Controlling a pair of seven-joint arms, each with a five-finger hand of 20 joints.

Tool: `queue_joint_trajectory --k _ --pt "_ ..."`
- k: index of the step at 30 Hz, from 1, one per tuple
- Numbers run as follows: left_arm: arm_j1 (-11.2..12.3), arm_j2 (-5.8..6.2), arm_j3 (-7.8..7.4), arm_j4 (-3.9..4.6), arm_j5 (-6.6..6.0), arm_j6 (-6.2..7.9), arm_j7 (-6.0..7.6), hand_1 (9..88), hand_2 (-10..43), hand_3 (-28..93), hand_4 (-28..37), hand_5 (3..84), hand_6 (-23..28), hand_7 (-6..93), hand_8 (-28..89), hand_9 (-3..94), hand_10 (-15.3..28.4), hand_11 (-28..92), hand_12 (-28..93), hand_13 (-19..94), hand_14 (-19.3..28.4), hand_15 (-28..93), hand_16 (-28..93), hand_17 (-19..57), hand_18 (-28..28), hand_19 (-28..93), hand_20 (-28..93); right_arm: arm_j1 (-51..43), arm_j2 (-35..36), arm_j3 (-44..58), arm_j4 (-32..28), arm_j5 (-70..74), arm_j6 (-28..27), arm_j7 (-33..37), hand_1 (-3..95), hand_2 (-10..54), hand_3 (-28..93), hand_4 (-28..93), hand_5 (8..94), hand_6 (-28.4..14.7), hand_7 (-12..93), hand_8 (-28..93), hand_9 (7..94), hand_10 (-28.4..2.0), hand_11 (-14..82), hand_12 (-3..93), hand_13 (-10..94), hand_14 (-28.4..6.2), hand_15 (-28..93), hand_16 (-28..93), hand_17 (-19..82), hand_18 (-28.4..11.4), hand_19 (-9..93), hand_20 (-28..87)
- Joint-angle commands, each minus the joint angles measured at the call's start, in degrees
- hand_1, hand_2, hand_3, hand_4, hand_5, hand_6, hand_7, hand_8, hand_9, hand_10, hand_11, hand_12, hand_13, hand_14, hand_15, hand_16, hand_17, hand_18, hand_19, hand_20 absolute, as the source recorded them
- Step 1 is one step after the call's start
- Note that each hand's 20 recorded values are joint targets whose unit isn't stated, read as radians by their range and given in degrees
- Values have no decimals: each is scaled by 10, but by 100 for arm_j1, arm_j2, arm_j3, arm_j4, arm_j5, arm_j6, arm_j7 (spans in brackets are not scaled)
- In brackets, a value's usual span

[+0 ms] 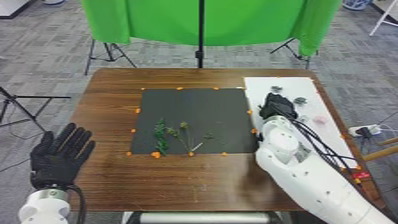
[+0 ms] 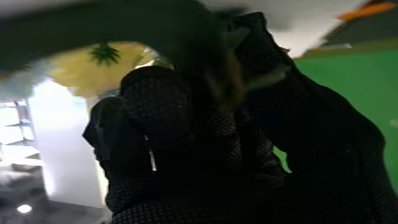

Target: Arrange flowers

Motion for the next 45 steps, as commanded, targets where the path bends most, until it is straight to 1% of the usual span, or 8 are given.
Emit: queue_joint_trajectory --k 1,6,20,27,30,39,43,45 --pt "167 -44 -38 -39 19 -42 -1 274 147 747 -283 482 104 189 -100 407 166 250 116 295 158 388 -73 -44 141 303 145 -504 -59 330 -1362 -115 178 53 609 -95 684 -218 745 -33 390 203 869 -132 161 451 749 -122 695 311 420 -276 932 498" --pt "113 -13 -10 -20 22 -47 -21 274 147 747 -283 481 104 189 -100 406 166 248 115 295 158 389 -72 -44 141 302 144 -775 -423 362 -1696 149 87 150 609 -95 680 -210 741 -36 392 208 864 -134 165 453 744 -123 698 314 419 -278 932 500" --pt "23 89 62 25 31 -9 -105 274 148 746 -283 480 102 190 -99 405 166 247 116 294 158 388 -72 -44 141 302 144 -1116 -1060 137 -1423 15 -169 285 592 -95 670 -206 705 -46 402 182 835 -140 181 453 724 -131 716 316 414 -280 932 505" --pt "96 89 38 14 2 -43 -28 274 148 747 -283 480 103 190 -99 406 165 248 116 295 157 388 -72 -44 141 303 144 -1202 -1043 339 -1519 332 -121 396 507 -95 697 -201 700 -83 168 53 785 -173 253 320 705 -143 721 305 397 -282 932 500" --pt "95 104 41 20 -11 -55 18 275 147 747 -283 480 102 190 -99 406 165 248 116 296 156 388 -72 -44 141 301 144 -1221 -1046 378 -1572 381 -90 421 476 -95 718 -196 689 -84 150 -76 774 -183 283 277 702 -145 722 301 397 -281 932 497" --pt "119 91 26 19 -45 -73 77 275 145 749 -283 480 101 193 -100 408 164 248 117 298 156 386 -71 -42 141 299 144 -1385 -883 537 -1901 455 119 360 430 -95 719 -178 662 -97 117 -88 766 -197 292 228 698 -152 726 300 398 -283 932 500" --pt "141 44 -3 11 -22 -98 106 276 146 748 -283 481 101 194 -101 408 164 249 117 298 156 386 -71 -42 140 297 144 -1548 -546 658 -2293 606 146 265 399 -56 713 -174 665 -99 117 -83 764 -203 274 218 699 -155 722 298 399 -282 932 496" --pt "186 20 -27 -14 -27 -83 147 275 146 749 -283 481 101 193 -101 408 164 249 117 299 156 386 -71 -42 140 297 145 -1629 -306 682 -2531 882 67 182 369 -6 707 -172 720 -87 172 -76 769 -206 258 213 699 -159 714 295 397 -282 932 493"
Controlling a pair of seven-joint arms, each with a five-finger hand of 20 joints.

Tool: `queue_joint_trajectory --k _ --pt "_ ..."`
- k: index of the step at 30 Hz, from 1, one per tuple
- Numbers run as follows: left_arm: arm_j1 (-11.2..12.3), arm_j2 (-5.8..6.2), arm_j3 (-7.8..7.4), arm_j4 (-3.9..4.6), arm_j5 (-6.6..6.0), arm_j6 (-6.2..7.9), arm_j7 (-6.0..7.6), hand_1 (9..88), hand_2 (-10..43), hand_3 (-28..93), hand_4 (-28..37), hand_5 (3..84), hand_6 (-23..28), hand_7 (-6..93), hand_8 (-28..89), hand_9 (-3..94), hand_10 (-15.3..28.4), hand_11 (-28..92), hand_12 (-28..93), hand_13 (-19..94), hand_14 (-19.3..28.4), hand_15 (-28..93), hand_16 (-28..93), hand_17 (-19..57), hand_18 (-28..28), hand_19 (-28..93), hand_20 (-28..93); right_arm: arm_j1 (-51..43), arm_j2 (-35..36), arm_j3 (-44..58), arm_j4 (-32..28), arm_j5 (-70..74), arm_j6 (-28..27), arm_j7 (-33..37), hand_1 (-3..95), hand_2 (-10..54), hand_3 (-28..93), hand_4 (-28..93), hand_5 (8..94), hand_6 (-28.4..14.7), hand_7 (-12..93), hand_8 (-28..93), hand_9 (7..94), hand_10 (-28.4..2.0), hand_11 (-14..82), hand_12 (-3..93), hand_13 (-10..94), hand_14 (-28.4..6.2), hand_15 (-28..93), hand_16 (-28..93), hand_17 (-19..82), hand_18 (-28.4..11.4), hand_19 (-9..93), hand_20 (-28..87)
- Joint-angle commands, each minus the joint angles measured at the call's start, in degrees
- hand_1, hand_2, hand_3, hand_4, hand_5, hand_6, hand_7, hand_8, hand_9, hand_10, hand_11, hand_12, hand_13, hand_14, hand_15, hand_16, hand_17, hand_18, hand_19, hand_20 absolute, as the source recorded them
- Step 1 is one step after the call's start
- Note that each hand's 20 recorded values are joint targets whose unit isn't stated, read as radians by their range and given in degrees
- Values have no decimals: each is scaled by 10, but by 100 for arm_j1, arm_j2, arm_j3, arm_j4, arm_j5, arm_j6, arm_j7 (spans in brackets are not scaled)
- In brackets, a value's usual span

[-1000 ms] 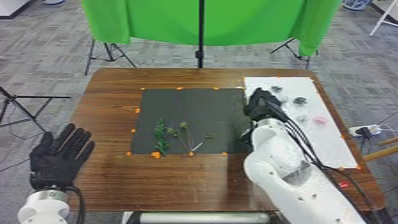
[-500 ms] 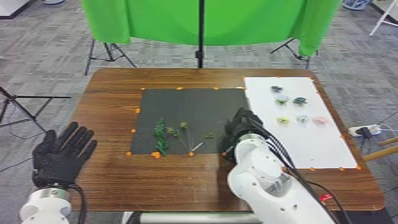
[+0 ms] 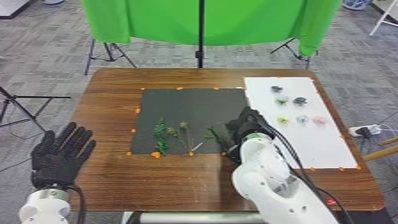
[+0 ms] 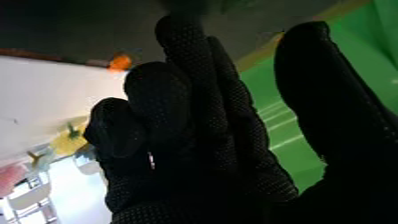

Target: Arrange flowers

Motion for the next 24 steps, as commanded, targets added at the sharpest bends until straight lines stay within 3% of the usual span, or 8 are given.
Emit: queue_joint_trajectory --k 1,8,15,18,24 --pt "177 -107 -73 -14 -29 -71 100 275 146 749 -283 481 101 193 -101 408 164 248 116 299 155 386 -71 -42 140 297 145 -320 799 185 -848 562 -96 -240 359 15 702 -171 748 -80 202 -74 777 -208 251 211 700 -161 711 293 395 -282 932 491" --pt "214 -123 -95 -33 -1 -65 114 275 147 748 -283 482 101 194 -101 410 164 249 117 300 156 392 -69 -41 140 303 150 -357 1211 75 -1216 948 -818 -494 346 60 674 -163 848 -66 242 -77 807 -215 226 215 712 -171 682 289 387 -284 932 473" --pt "177 -133 -81 -8 39 -50 46 275 149 748 -283 482 101 194 -101 410 164 249 117 301 156 394 -69 -41 141 303 150 -380 1202 -43 -1216 1031 -1430 -460 345 64 671 -159 894 -64 211 -76 722 -241 141 179 641 -197 660 272 359 -284 931 441" --pt "184 -135 -100 14 -4 -126 50 274 150 748 -283 483 101 193 -102 410 165 249 117 300 156 395 -69 -41 140 302 150 -369 1191 -96 -1178 867 -1769 -454 346 67 667 -157 900 -65 206 -74 715 -242 137 177 637 -200 659 266 355 -284 932 436" --pt "206 -144 -94 6 25 -123 28 274 150 747 -283 481 101 193 -101 409 164 248 117 300 156 395 -70 -41 140 302 150 -332 1115 -146 -1064 1160 -1950 -429 344 79 662 -151 865 -73 145 -97 707 -245 127 173 632 -203 653 258 346 -284 926 433"
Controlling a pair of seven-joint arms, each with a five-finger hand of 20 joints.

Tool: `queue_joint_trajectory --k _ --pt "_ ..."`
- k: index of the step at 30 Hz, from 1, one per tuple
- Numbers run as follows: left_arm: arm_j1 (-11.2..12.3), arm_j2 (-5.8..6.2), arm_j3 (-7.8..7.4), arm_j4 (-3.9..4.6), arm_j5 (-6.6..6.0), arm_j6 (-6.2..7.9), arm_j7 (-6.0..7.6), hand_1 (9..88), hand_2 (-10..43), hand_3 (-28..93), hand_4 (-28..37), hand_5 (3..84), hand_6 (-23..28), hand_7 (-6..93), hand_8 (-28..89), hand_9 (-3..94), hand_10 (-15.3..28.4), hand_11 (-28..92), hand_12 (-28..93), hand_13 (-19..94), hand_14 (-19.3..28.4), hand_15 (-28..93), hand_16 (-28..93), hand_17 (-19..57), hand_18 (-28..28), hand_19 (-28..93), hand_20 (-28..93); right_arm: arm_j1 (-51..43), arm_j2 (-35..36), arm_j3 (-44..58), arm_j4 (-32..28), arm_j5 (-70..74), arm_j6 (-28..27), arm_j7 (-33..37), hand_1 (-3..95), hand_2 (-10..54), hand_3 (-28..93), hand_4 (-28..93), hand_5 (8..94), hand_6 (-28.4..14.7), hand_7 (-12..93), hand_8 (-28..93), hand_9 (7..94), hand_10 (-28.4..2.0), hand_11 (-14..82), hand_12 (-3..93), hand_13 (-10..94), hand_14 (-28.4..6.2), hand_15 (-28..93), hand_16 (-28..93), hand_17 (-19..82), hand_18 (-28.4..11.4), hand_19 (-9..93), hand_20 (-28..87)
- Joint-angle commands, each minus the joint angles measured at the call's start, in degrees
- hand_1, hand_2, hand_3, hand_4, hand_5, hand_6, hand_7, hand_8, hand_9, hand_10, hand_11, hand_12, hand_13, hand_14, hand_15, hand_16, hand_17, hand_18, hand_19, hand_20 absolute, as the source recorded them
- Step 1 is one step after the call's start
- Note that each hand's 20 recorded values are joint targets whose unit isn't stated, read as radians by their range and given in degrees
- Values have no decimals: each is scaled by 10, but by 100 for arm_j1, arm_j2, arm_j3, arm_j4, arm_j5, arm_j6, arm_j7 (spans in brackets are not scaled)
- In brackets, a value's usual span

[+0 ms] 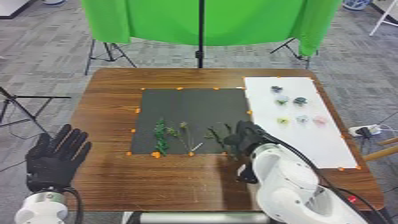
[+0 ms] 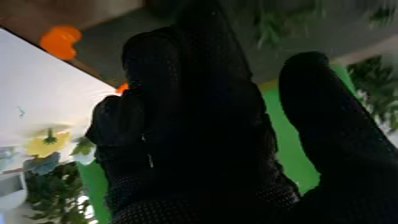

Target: Arrange flowers

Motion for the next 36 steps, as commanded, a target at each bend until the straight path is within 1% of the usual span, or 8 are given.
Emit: queue_joint_trajectory --k 1,12,14,23,28,32,34,36 --pt "92 -63 -1 21 16 -99 -81 274 150 747 -283 481 100 193 -101 408 165 247 116 300 155 395 -70 -41 140 301 150 -9 -123 -112 139 141 -230 39 343 81 661 -151 861 -74 141 -99 707 -245 127 173 632 -203 652 257 345 -284 925 433" --pt "58 -67 18 55 1 -77 -123 273 149 749 -283 481 101 192 -100 409 163 246 117 299 156 393 -69 -41 140 301 150 197 -360 -301 522 -190 29 68 334 90 657 -147 810 -80 117 -100 711 -242 132 176 631 -204 656 254 345 -284 921 428" --pt "72 -91 5 59 -12 -122 -140 273 149 749 -283 481 101 192 -101 409 164 247 118 299 155 393 -69 -42 140 301 150 197 -366 -290 528 -173 25 109 333 90 659 -147 805 -80 115 -99 711 -242 133 177 632 -204 657 254 345 -284 922 427" --pt "123 -128 -36 42 -4 -137 -116 274 150 748 -283 481 101 191 -101 409 164 246 118 300 155 392 -69 -41 140 301 150 -14 -127 50 87 -282 301 81 332 88 664 -145 846 -74 176 -70 715 -243 134 176 637 -203 659 252 349 -284 924 422" --pt "139 -115 -16 16 54 -128 -122 273 150 749 -283 480 100 190 -101 409 164 245 118 300 155 393 -68 -42 140 301 150 -147 121 225 60 -1329 1351 -133 336 73 670 -146 858 -68 223 -59 722 -241 144 180 640 -201 659 252 355 -284 929 418" --pt "102 -105 -10 16 99 -153 -141 273 150 749 -283 480 100 191 -100 409 164 246 118 300 155 393 -69 -42 140 302 150 -223 296 622 235 -1487 1571 -169 337 40 688 -148 772 -78 198 -77 705 -232 167 191 631 -196 672 256 355 -284 930 421" --pt "129 -107 -51 43 162 -306 -205 273 150 748 -283 480 101 190 -101 408 163 245 118 300 155 393 -69 -42 140 301 150 -353 396 893 232 -1230 1445 -158 342 29 695 -155 732 -83 155 -90 683 -233 157 182 618 -197 662 250 343 -283 921 412" --pt "139 -108 -73 38 162 -327 -221 273 151 746 -283 477 100 189 -101 404 162 243 117 296 155 391 -69 -43 140 300 150 -437 493 1018 317 -1280 1496 -140 350 19 698 -160 703 -90 126 -92 658 -235 143 172 607 -192 633 234 331 -283 909 402"
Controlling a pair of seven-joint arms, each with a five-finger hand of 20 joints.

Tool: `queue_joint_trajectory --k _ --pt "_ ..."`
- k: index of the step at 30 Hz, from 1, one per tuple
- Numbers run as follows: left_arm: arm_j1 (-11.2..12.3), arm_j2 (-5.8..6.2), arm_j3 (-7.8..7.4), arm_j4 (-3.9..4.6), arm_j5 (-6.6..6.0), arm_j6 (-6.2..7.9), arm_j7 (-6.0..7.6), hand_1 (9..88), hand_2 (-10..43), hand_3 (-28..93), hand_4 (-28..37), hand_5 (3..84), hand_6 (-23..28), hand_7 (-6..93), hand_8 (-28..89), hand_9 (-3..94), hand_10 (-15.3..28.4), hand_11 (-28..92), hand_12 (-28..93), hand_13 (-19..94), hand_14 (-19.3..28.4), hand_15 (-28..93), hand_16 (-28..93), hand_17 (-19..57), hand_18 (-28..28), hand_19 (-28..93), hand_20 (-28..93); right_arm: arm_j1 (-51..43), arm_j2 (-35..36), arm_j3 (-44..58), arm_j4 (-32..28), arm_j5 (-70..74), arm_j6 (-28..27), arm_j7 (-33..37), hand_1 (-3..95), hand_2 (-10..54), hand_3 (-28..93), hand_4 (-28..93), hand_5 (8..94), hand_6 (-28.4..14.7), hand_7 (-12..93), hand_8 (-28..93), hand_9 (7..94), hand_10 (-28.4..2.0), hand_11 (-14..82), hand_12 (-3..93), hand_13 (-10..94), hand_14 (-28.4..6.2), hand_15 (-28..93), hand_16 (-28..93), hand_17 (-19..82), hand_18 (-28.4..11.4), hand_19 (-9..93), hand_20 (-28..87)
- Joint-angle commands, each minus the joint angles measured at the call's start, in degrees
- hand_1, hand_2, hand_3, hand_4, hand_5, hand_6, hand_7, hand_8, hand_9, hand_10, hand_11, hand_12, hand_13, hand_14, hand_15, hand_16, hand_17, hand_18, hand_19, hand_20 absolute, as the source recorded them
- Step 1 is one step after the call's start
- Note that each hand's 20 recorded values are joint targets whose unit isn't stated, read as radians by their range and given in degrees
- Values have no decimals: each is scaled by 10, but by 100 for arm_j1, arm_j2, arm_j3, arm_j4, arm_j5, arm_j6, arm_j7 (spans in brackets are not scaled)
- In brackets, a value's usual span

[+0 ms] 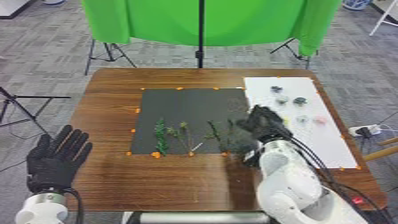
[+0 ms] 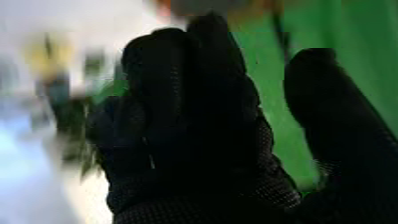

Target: Arrange flowers

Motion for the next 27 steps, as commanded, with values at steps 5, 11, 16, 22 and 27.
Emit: queue_joint_trajectory --k 5,11,16,22,27 --pt "118 -25 -52 34 109 -244 -114 273 151 745 -283 472 99 187 -99 399 162 239 118 293 154 386 -68 -45 141 300 149 -307 492 1029 512 410 -259 -50 383 -37 731 -180 616 -96 108 -89 576 -232 129 158 561 -194 613 206 313 -275 901 396" --pt "79 -38 4 58 70 -217 -105 272 152 744 -283 472 99 187 -99 399 162 238 120 293 154 385 -65 -45 141 299 149 -127 464 821 1087 120 333 -267 429 -92 764 -211 538 -88 117 -98 510 -206 126 143 537 -184 592 179 297 -267 885 397" --pt "43 -52 -6 111 198 -402 -219 272 152 744 -283 473 99 186 -98 399 162 237 120 293 154 384 -65 -45 141 298 149 10 265 744 1455 -12 455 -228 452 -95 773 -226 548 -77 126 -104 514 -187 121 132 553 -170 577 170 299 -262 879 396" --pt "31 -63 6 117 153 -384 -224 273 153 743 -283 472 99 184 -98 398 162 236 120 293 154 384 -64 -45 141 298 149 431 6 473 2025 15 499 -140 486 -95 771 -247 571 -60 138 -111 531 -161 120 123 583 -156 545 167 312 -255 875 390" --pt "35 -77 9 111 155 -388 -241 273 154 742 -283 472 99 183 -98 397 161 235 120 293 154 383 -65 -45 141 298 149 479 -11 382 2141 -86 560 -135 593 -95 687 -276 741 -33 221 19 721 -134 118 195 663 -122 487 322 322 -240 866 406"
